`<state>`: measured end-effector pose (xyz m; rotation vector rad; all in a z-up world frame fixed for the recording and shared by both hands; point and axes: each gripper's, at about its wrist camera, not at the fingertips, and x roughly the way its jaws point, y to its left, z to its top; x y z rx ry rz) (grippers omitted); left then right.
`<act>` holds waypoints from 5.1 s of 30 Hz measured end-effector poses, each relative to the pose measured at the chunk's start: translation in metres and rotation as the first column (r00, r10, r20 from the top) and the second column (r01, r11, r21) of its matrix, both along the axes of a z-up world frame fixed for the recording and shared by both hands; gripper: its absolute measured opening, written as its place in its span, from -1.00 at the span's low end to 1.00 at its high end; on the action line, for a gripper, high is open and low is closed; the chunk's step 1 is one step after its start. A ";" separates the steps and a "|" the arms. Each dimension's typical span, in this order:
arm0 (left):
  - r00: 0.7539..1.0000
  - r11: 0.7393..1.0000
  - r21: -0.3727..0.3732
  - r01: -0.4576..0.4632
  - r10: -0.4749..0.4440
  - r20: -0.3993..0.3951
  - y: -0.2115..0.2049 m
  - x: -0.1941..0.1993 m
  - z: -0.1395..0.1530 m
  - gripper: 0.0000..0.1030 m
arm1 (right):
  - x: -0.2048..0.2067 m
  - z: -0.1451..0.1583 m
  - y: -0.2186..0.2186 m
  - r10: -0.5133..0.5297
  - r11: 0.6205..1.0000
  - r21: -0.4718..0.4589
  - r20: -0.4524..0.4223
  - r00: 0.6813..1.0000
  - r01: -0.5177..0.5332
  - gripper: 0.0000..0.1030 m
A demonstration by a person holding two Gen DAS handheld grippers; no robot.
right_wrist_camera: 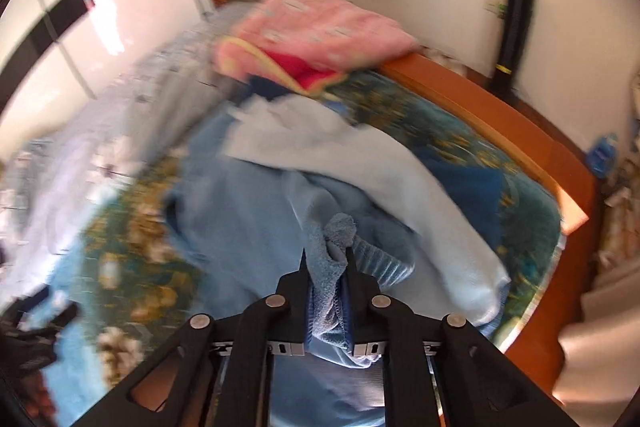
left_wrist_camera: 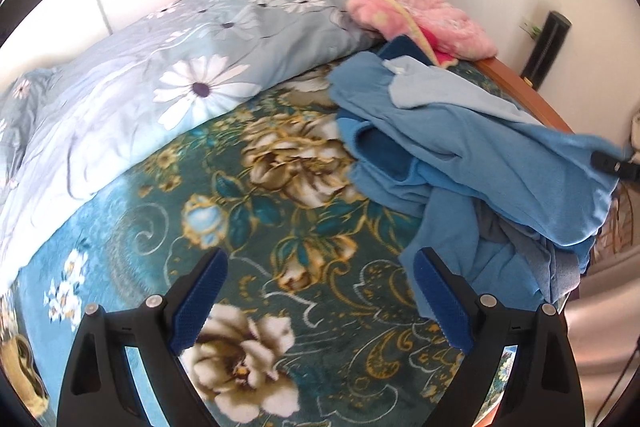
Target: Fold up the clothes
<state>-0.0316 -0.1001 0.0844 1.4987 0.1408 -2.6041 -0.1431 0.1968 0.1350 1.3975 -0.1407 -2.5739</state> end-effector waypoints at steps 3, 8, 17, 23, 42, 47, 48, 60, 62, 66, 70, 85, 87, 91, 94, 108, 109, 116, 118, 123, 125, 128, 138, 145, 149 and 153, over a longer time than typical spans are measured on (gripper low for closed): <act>0.999 0.999 0.006 -0.035 0.036 -0.009 -0.018 0.012 0.007 0.84 | -0.004 0.026 -0.026 0.086 0.993 -0.082 -0.023 0.996 -0.088 -0.78; 0.995 0.995 0.016 -0.097 0.098 -0.029 -0.058 0.034 0.016 0.84 | 0.005 0.064 -0.098 0.238 0.957 -0.148 -0.090 0.967 -0.249 -0.78; 0.967 0.968 0.018 -0.249 0.249 -0.053 -0.161 0.106 0.030 0.84 | 0.059 0.098 -0.259 0.483 0.832 -0.213 -0.178 0.858 -0.512 -0.78; 0.909 0.910 -0.001 -0.415 0.415 -0.040 -0.250 0.189 0.024 0.84 | 0.131 0.088 -0.374 0.659 0.689 -0.253 -0.171 0.732 -0.679 -0.78; 0.740 0.744 -0.040 -0.667 0.668 0.078 -0.395 0.366 -0.034 0.84 | 0.326 -0.076 -0.564 0.832 0.554 -0.241 0.154 0.532 -0.797 -0.69; 0.740 0.743 -0.004 -0.669 0.667 0.083 -0.402 0.372 -0.042 0.84 | 0.344 -0.079 -0.576 0.854 0.521 -0.218 0.145 0.500 -0.825 0.26; 0.740 0.742 0.007 -0.671 0.668 0.079 -0.403 0.373 -0.043 0.84 | 0.348 -0.078 -0.576 0.859 0.512 -0.222 0.138 0.493 -0.830 0.33; 0.864 0.866 0.033 -0.499 0.495 0.090 -0.372 0.321 -0.072 0.84 | 0.256 -0.086 -0.463 0.570 0.821 -0.062 0.148 0.808 -0.567 0.41; 0.865 0.864 0.071 -0.498 0.490 0.103 -0.367 0.309 -0.082 0.84 | 0.224 -0.100 -0.442 0.487 0.873 -0.071 0.179 0.855 -0.483 0.41; 0.856 0.851 0.105 -0.514 0.503 0.116 -0.359 0.289 -0.097 0.84 | 0.160 -0.133 -0.417 0.379 0.925 -0.092 0.229 0.897 -0.368 0.41; 0.817 0.808 0.128 -0.575 0.559 0.146 -0.358 0.282 -0.112 0.83 | 0.119 -0.174 -0.415 0.336 0.942 -0.112 0.294 0.895 -0.317 0.41; 0.714 0.688 0.197 -0.698 0.651 0.256 -0.360 0.273 -0.138 -0.47 | 0.102 -0.207 -0.420 0.398 0.912 -0.250 0.351 0.848 -0.325 -0.94; 0.706 0.684 0.183 -0.706 0.658 0.260 -0.361 0.272 -0.137 -0.61 | 0.097 -0.190 -0.422 0.424 0.896 -0.284 0.315 0.849 -0.342 -0.94; 0.705 0.688 0.166 -0.706 0.665 0.244 -0.368 0.271 -0.129 -0.73 | 0.080 -0.154 -0.440 0.495 0.852 -0.319 0.238 0.835 -0.414 -0.94; 0.736 0.728 0.125 -0.674 0.646 0.205 -0.381 0.258 -0.117 -0.81 | 0.060 -0.133 -0.469 0.559 0.815 -0.308 0.188 0.808 -0.491 -0.95; 0.816 0.810 0.101 -0.577 0.567 0.112 -0.475 0.161 -0.112 -0.81 | -0.027 -0.129 -0.622 0.644 0.765 -0.135 0.174 0.745 -0.630 -0.95; 0.821 0.817 0.089 -0.570 0.559 0.116 -0.475 0.158 -0.114 -0.79 | -0.029 -0.136 -0.626 0.644 0.765 -0.127 0.189 0.742 -0.631 -0.95; 0.829 0.816 0.145 -0.559 0.549 0.104 -0.444 0.176 -0.103 -0.31 | -0.013 -0.155 -0.633 0.666 0.735 -0.024 0.215 0.714 -0.678 -0.57; 0.830 0.817 0.147 -0.557 0.554 0.066 -0.426 0.185 -0.093 -0.04 | -0.004 -0.146 -0.627 0.680 0.724 -0.022 0.188 0.708 -0.690 0.20; 0.842 0.836 0.098 -0.539 0.539 0.030 -0.382 0.205 -0.081 0.47 | 0.032 -0.111 -0.564 0.667 0.745 -0.070 0.073 0.741 -0.664 0.45; 0.857 0.851 0.100 -0.516 0.513 0.056 -0.370 0.214 -0.087 0.47 | 0.046 -0.106 -0.525 0.617 0.786 -0.089 0.043 0.786 -0.612 0.66; 0.878 0.874 0.087 -0.478 0.473 0.070 -0.358 0.221 -0.091 0.60 | 0.065 -0.117 -0.463 0.526 0.850 -0.074 0.068 0.848 -0.522 0.75; 0.960 0.962 -0.096 -0.255 0.264 0.089 -0.320 0.210 -0.074 1.00 | 0.111 -0.154 -0.333 0.266 0.964 -0.044 0.231 0.936 -0.264 0.76; 0.971 0.984 0.048 -0.171 0.160 0.180 -0.318 0.188 -0.084 1.00 | 0.116 -0.145 -0.327 0.264 0.964 -0.085 0.214 0.940 -0.252 0.81; 0.962 0.952 0.156 -0.264 0.248 0.116 -0.324 0.188 -0.084 1.00 | 0.103 -0.151 -0.331 0.265 0.963 -0.106 0.215 0.940 -0.248 0.83; 0.925 0.873 0.308 -0.377 0.368 0.090 -0.339 0.185 -0.092 0.98 | 0.082 -0.164 -0.338 0.271 0.962 -0.107 0.236 0.933 -0.252 0.83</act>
